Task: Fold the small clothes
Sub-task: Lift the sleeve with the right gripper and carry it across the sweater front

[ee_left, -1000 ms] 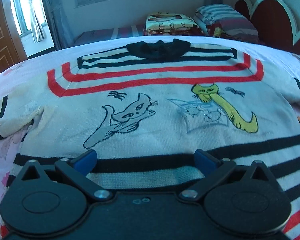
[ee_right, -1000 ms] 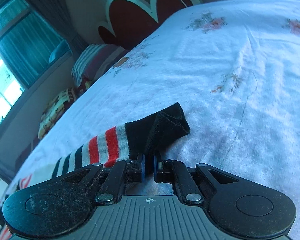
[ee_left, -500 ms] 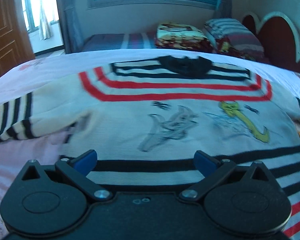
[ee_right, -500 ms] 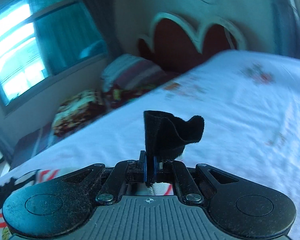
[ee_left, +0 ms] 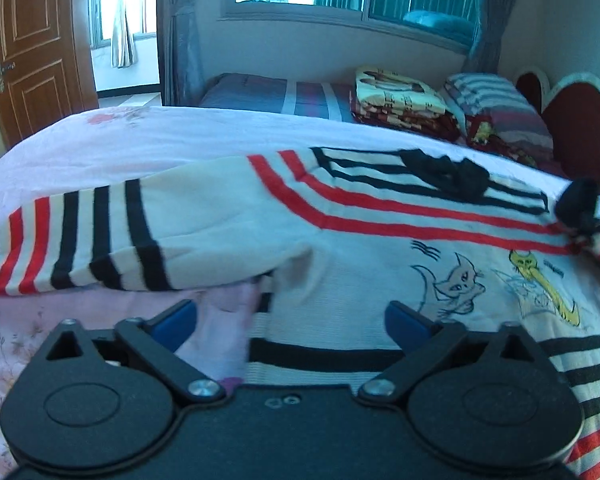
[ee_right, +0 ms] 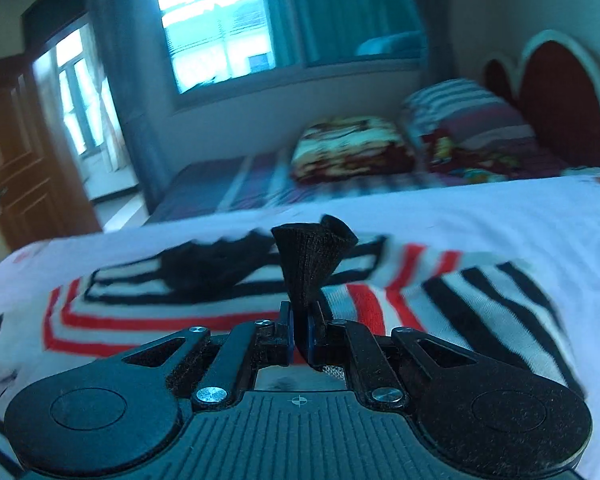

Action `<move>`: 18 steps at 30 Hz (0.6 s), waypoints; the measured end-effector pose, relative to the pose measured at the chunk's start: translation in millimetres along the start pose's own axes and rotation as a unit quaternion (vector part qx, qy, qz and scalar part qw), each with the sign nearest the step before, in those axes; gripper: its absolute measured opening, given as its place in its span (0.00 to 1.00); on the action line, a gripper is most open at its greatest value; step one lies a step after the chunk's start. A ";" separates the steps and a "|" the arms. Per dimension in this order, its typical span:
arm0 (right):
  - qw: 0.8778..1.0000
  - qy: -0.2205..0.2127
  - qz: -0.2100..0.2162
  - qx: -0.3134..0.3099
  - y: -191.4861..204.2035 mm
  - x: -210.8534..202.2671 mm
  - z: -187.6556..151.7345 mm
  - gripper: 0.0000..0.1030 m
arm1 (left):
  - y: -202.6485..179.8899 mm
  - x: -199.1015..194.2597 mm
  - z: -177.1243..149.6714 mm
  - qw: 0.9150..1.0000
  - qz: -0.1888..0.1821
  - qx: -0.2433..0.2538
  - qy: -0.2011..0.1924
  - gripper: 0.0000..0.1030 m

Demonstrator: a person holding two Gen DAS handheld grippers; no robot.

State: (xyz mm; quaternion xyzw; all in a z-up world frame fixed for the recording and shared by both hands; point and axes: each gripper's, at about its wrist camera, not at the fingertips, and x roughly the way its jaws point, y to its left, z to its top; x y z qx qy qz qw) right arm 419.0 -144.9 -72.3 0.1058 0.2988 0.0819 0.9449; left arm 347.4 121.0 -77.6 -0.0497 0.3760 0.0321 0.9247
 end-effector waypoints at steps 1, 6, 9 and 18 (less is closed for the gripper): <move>1.000 0.007 0.007 -0.008 11.4 6.7 -3.0 0.05 | 6.0 -0.3 0.3 1.000 0.000 -0.004 0.000 0.89; 0.997 0.042 0.049 -0.039 59.8 40.8 -27.6 0.05 | 29.3 -2.8 2.0 1.000 0.005 -0.012 -0.002 0.90; 0.994 0.059 0.069 -0.053 83.6 54.1 -43.7 0.05 | 37.6 -4.2 4.0 1.000 -0.001 -0.020 -0.003 0.90; 0.998 -0.008 0.051 -0.040 86.0 17.1 -56.7 0.41 | 19.0 9.4 20.0 0.993 -0.105 -0.049 0.002 0.69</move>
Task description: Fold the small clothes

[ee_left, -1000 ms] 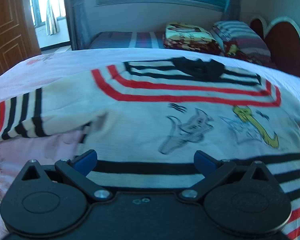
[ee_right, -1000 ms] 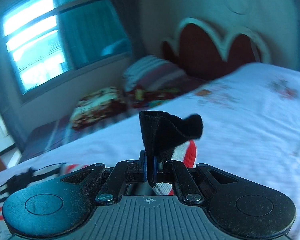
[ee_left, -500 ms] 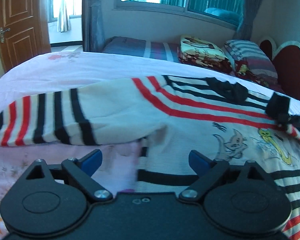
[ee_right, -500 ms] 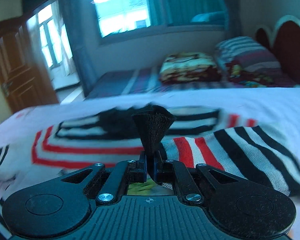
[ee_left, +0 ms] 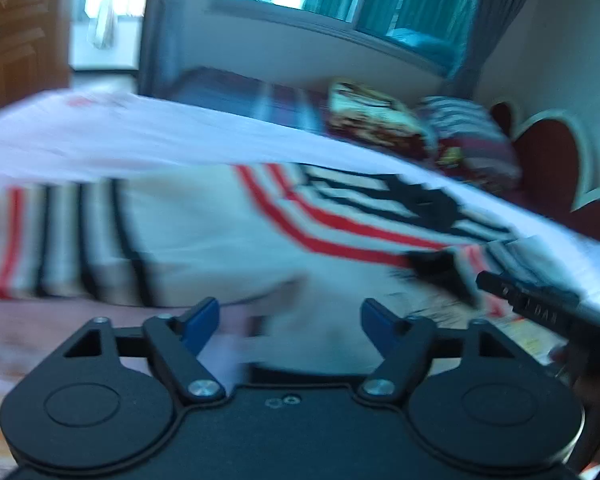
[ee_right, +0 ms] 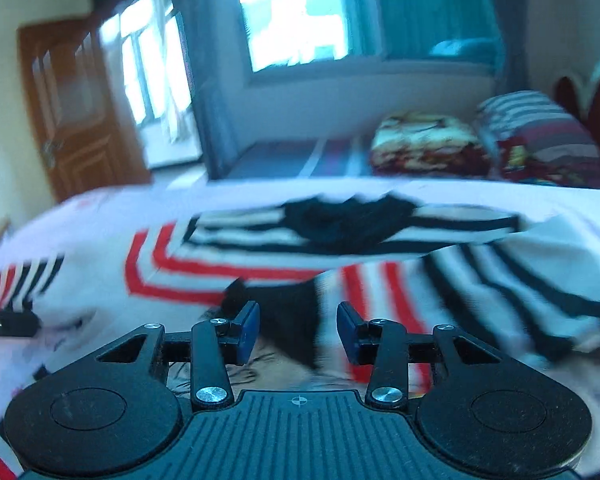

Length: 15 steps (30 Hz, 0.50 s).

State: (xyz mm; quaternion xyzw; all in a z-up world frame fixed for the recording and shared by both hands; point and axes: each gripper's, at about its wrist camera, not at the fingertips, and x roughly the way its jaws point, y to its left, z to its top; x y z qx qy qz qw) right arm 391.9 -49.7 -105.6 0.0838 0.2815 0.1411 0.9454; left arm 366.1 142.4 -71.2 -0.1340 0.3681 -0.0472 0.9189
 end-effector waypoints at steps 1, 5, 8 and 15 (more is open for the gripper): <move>1.000 -0.008 -0.009 0.013 -7.6 -7.9 0.5 0.41 | -6.6 6.5 1.8 1.000 -0.027 -0.007 0.001 0.66; 0.995 -0.036 -0.060 0.068 -41.8 -40.4 2.1 0.41 | -45.1 42.7 7.1 0.992 -0.117 -0.034 0.026 0.49; 0.986 -0.060 -0.096 0.120 -70.2 -64.4 4.4 0.41 | -67.9 71.1 7.4 0.987 -0.144 -0.059 0.047 0.48; 0.949 -0.074 -0.114 0.285 -151.0 -109.9 -2.9 0.41 | -88.0 126.1 5.5 0.987 -0.116 -0.067 0.087 0.37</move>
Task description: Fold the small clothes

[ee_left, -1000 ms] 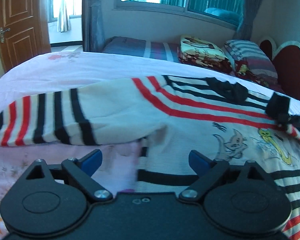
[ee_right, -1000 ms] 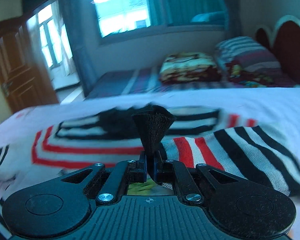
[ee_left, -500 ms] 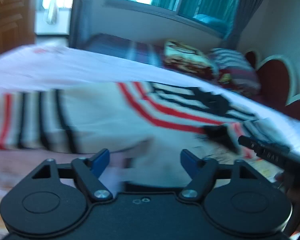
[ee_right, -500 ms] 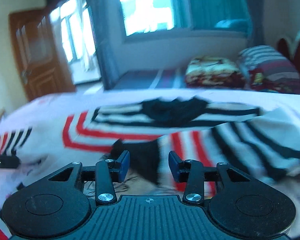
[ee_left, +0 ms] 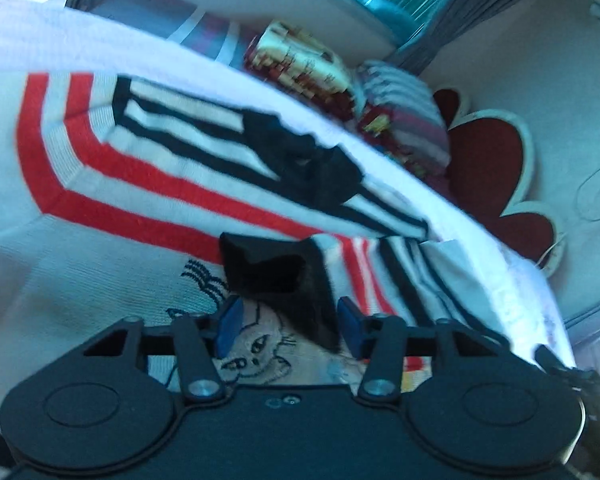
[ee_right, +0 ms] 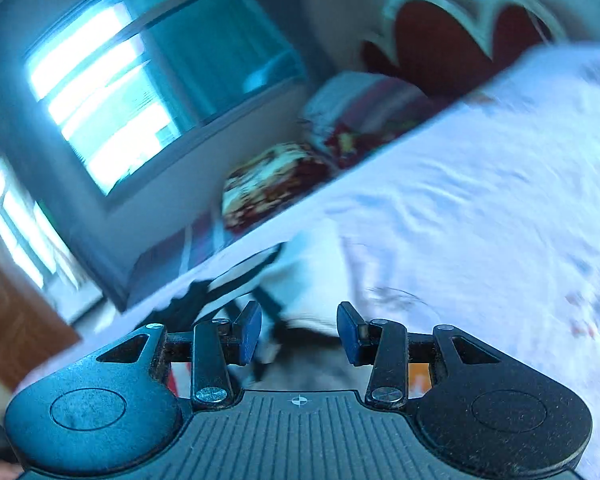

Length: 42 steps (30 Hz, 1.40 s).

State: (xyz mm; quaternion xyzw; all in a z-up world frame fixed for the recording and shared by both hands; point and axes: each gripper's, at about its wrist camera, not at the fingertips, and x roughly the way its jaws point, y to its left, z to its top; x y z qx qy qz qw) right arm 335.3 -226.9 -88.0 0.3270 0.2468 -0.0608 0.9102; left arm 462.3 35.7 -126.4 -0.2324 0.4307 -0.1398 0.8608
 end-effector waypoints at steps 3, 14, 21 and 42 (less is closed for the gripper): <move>0.998 0.011 0.008 0.068 -29.4 -3.3 11.9 0.41 | 1.8 7.3 2.6 1.000 0.002 0.024 -0.002 0.05; 0.971 0.075 0.071 0.214 -68.9 19.4 12.0 0.41 | 21.1 -22.3 13.3 0.997 0.019 0.061 -0.042 0.04; 0.973 0.091 0.058 0.206 -73.6 39.9 20.9 0.39 | 28.3 -16.0 7.2 0.997 0.024 0.057 -0.035 0.04; 0.997 0.069 0.024 -0.037 -34.2 7.2 27.1 0.06 | 0.8 -46.0 12.3 0.973 0.125 0.162 -0.108 0.46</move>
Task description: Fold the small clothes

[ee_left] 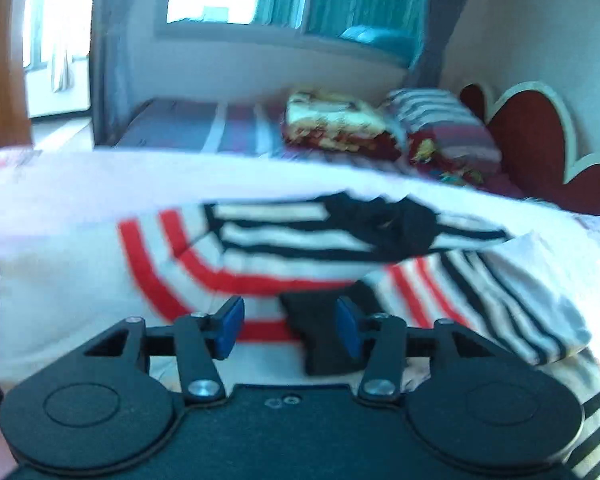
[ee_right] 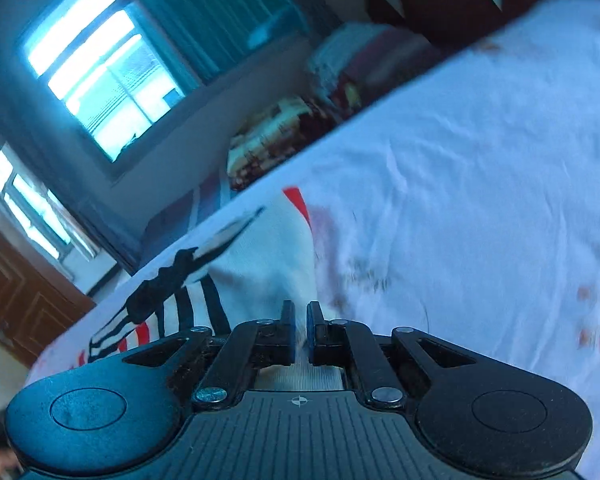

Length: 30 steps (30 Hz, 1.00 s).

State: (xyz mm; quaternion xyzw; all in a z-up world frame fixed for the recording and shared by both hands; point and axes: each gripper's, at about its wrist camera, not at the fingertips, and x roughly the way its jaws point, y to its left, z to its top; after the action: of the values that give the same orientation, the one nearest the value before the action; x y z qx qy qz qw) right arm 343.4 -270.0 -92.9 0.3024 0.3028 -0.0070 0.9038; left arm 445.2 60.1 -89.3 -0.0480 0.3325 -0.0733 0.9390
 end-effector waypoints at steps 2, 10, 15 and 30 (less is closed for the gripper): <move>0.999 0.004 0.001 -0.043 10.3 16.6 5.8 0.06 | -17.6 5.5 3.1 1.000 -0.024 0.018 -0.005 0.46; 0.991 0.042 -0.008 -0.129 17.2 72.4 3.4 0.01 | -53.1 48.2 -14.9 0.997 -0.031 0.072 0.026 0.50; 0.987 0.029 0.015 -0.159 26.1 94.2 25.5 0.01 | -79.0 58.5 -5.0 0.995 -0.030 0.090 0.010 0.51; 0.978 0.046 0.009 -0.203 3.3 181.5 71.3 0.00 | -98.6 94.5 0.1 0.994 0.005 0.109 0.010 0.55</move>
State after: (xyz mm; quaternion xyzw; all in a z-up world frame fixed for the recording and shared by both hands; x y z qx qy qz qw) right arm 530.9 -275.7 -146.0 0.1155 0.3368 0.0766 0.9313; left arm 507.4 -53.0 -133.8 0.0570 0.3318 -0.1046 0.9358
